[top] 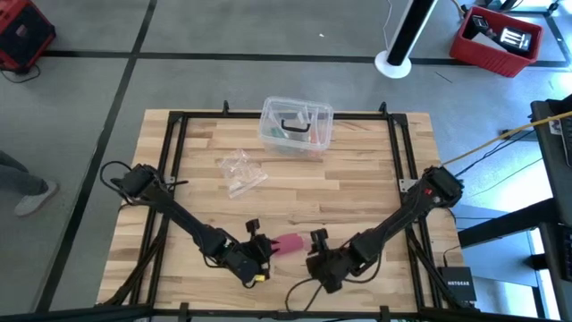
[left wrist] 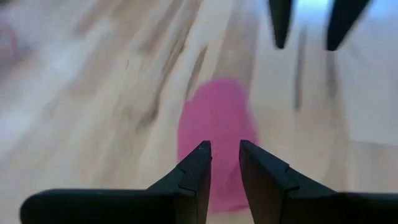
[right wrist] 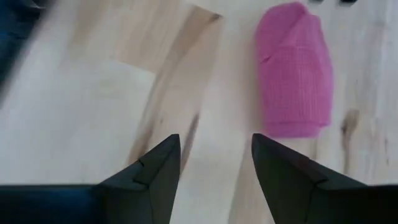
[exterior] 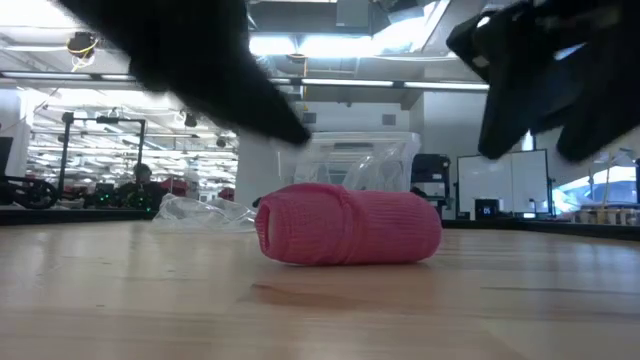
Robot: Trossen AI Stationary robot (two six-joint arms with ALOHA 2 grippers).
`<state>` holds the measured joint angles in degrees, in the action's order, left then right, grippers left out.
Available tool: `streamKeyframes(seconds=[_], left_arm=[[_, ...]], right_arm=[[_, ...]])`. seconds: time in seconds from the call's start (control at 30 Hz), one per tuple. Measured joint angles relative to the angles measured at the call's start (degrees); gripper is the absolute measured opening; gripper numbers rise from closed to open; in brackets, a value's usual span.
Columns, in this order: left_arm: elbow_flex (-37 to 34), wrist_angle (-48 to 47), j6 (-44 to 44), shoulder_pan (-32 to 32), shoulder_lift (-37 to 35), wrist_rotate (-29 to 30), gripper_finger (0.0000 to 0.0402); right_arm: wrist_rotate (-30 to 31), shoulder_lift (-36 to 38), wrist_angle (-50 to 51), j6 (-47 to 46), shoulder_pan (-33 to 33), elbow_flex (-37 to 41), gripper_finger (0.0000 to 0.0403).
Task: Roll bandage
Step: Roll the pink bandage
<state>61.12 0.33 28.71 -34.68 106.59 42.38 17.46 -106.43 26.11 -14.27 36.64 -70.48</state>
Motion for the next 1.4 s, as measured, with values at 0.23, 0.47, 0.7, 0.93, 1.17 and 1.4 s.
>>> streamKeyframes(seconds=[0.23,0.47,0.7,0.93,1.17,1.4], left_arm=[[2.82,-9.12,-3.93,-3.36,-4.74,0.32,0.0076],[1.87,-17.79,4.87,-8.80,-1.88,4.23,0.0076],[1.88,-10.40,12.16,-9.42,3.20,4.97,0.0076],[1.88,-4.17,26.79,-7.32,8.37,6.24,0.0076],[1.88,5.59,26.08,-5.59,11.30,6.85,0.0076],[1.88,4.71,27.22,-5.29,11.30,9.38,0.0076]], right_arm=[[-1.79,6.26,-0.59,-0.80,-1.96,5.86,0.0202],[-2.64,7.97,-31.89,-5.90,-4.35,23.27,0.0202],[0.38,6.82,-50.64,-15.92,-6.77,31.53,0.0202],[1.64,6.82,-50.80,-15.27,-6.68,31.67,0.0202],[1.90,6.82,-51.39,-13.98,-6.66,31.69,0.0202],[0.99,6.42,-49.22,-14.06,-6.55,31.67,0.0202]])
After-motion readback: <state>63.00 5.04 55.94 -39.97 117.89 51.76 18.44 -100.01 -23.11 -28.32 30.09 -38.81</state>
